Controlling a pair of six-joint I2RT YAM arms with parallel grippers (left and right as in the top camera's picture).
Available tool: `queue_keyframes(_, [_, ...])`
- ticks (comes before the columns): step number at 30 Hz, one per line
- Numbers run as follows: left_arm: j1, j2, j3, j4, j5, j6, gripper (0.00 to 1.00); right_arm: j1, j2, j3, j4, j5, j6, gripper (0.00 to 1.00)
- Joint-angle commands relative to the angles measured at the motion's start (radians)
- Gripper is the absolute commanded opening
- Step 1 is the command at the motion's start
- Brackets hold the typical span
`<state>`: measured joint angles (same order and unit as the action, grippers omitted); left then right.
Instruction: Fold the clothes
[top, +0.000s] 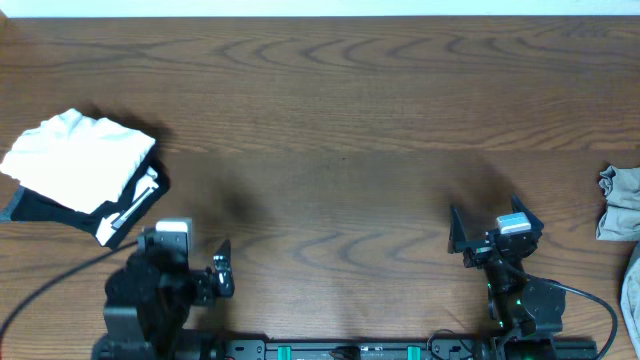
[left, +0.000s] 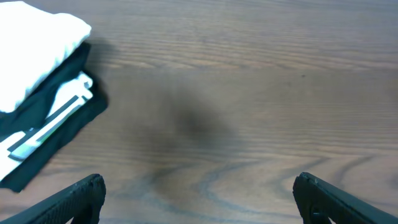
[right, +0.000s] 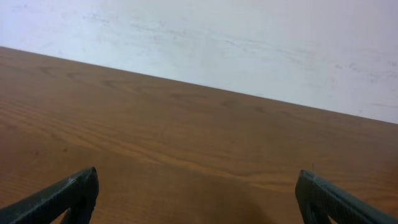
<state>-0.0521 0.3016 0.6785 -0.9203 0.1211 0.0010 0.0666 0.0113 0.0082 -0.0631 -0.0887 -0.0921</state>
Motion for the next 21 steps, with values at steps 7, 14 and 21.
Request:
queue_keyframes(7, [0.006,-0.249,-0.264,0.104,-0.051,0.013,0.98,-0.007,-0.006,-0.003,-0.003,0.003,-0.014,0.99])
queue_keyframes(14, [0.006,-0.3,-0.469,0.482,-0.063,0.013,0.98,-0.007,-0.006,-0.003,-0.003,0.003,-0.014,0.99])
queue_keyframes(21, [0.006,-0.3,-0.671,0.882,-0.063,0.014,0.98,-0.007,-0.006,-0.003,-0.003,0.003,-0.014,0.99])
